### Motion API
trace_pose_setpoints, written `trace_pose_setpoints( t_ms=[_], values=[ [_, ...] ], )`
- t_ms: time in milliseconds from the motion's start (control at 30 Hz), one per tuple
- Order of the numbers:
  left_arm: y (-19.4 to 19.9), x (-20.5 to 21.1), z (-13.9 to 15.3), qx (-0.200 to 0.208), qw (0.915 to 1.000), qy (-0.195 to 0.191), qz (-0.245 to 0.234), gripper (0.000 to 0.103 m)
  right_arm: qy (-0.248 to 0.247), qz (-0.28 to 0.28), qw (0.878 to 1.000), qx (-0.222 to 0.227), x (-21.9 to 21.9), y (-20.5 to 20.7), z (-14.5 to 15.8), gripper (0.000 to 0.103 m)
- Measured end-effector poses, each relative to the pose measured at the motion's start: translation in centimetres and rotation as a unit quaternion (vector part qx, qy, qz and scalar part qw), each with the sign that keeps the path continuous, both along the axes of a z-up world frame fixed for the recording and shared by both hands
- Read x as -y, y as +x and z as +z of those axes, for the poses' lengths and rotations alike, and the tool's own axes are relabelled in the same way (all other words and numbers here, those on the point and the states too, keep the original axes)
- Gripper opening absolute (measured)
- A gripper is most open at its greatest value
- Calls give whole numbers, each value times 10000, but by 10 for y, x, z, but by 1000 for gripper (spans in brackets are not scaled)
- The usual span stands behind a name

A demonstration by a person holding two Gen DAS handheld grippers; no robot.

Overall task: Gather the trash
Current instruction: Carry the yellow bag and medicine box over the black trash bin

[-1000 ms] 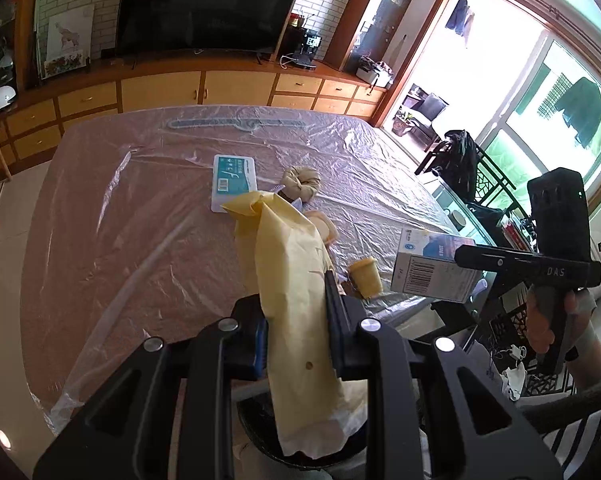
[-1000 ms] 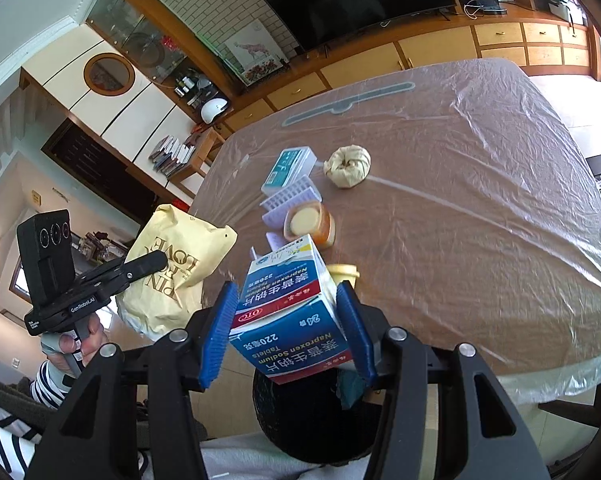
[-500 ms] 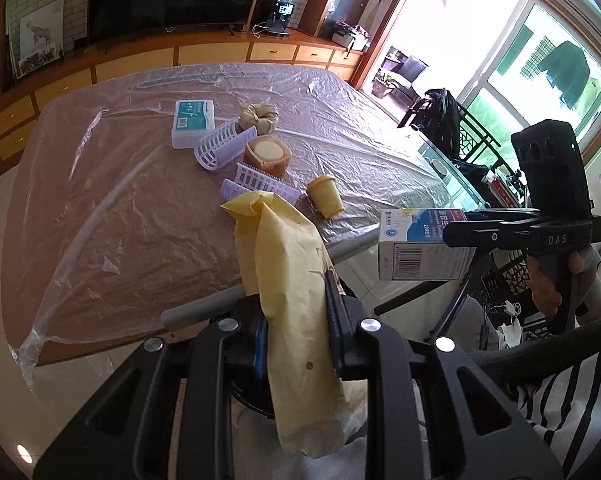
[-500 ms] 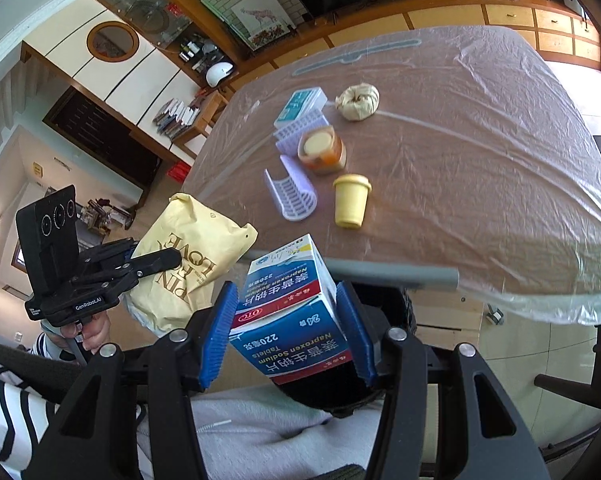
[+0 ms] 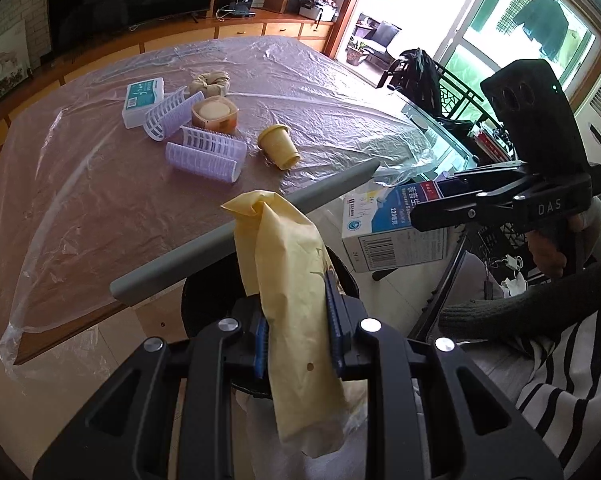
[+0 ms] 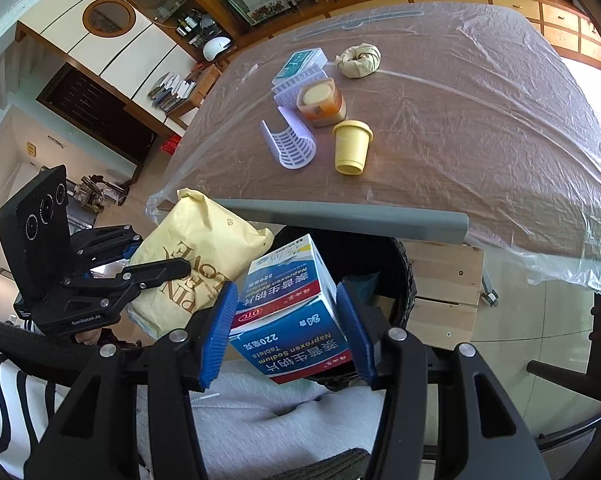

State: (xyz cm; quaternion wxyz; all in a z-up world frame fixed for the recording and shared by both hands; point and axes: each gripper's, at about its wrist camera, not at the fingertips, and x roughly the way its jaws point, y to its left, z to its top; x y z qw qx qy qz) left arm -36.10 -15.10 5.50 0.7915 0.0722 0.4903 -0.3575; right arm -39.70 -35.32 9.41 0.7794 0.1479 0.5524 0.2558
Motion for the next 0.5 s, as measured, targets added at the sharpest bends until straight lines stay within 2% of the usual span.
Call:
trace_pose_setpoints(
  t_ms=[267, 500],
  values=[
    [6, 2, -29, -311, 9994, 132, -10, 25, -105, -35, 9998, -143, -2, 3, -20, 51],
    [11, 4, -61, -550, 9979, 325, 114, 25, -226, 9, 9991, -359, -13, 12, -51, 51]
  ],
)
